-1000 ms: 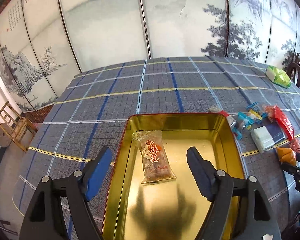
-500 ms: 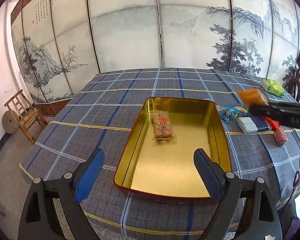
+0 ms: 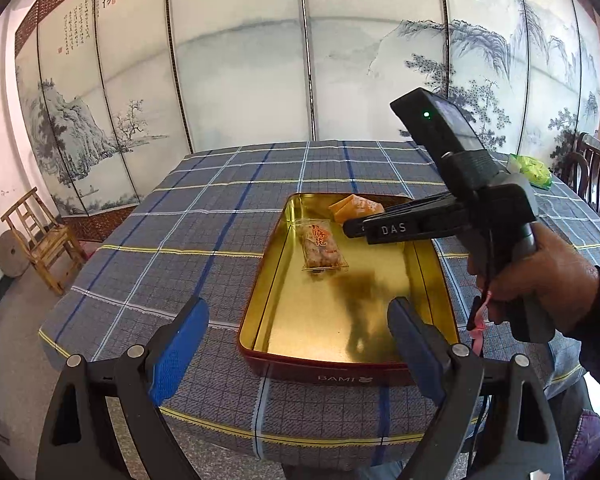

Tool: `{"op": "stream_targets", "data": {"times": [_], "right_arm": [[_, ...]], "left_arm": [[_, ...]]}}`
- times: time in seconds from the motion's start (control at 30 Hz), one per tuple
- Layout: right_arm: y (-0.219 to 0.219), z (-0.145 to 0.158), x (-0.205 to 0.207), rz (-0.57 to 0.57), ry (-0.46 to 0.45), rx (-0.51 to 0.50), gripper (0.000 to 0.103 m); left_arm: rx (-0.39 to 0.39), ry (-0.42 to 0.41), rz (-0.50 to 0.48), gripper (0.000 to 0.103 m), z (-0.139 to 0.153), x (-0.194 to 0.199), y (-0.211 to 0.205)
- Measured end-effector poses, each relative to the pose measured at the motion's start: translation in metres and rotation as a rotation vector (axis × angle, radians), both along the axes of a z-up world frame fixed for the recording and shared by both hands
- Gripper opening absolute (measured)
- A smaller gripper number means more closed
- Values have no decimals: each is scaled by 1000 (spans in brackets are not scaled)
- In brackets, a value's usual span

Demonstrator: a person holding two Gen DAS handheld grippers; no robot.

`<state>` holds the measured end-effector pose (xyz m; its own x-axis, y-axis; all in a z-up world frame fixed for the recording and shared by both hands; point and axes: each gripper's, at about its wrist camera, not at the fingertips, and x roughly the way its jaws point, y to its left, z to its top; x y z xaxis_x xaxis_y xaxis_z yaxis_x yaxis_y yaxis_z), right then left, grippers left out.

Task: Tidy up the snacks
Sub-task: 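Carry the orange bag into the gold tin and open the right gripper, then grasp the grey seed packet with the right gripper while the left gripper grasps the pink snack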

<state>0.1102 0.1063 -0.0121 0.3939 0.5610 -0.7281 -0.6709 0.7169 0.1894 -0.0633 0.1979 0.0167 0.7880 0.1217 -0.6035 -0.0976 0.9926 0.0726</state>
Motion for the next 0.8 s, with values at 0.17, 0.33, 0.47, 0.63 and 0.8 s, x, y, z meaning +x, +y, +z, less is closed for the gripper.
{"op": "stream_targets", "data": {"times": [0.17, 0.33, 0.47, 0.63, 0.8], "right_arm": [[-13, 7, 6, 19, 4, 92, 64], [-68, 25, 14, -1, -80, 57, 66], [-95, 14, 31, 25, -106, -157, 59], [-94, 1, 54, 73, -115, -266, 56], [-72, -14, 58, 162, -107, -344, 56]], "left_arm": [[-10, 29, -16, 89, -8, 8, -2], [-14, 12, -34, 89, -6, 11, -2], [-25, 14, -46, 89, -7, 16, -5], [-12, 33, -67, 89, -10, 24, -12], [-6, 41, -63, 91, -13, 32, -11]]}}
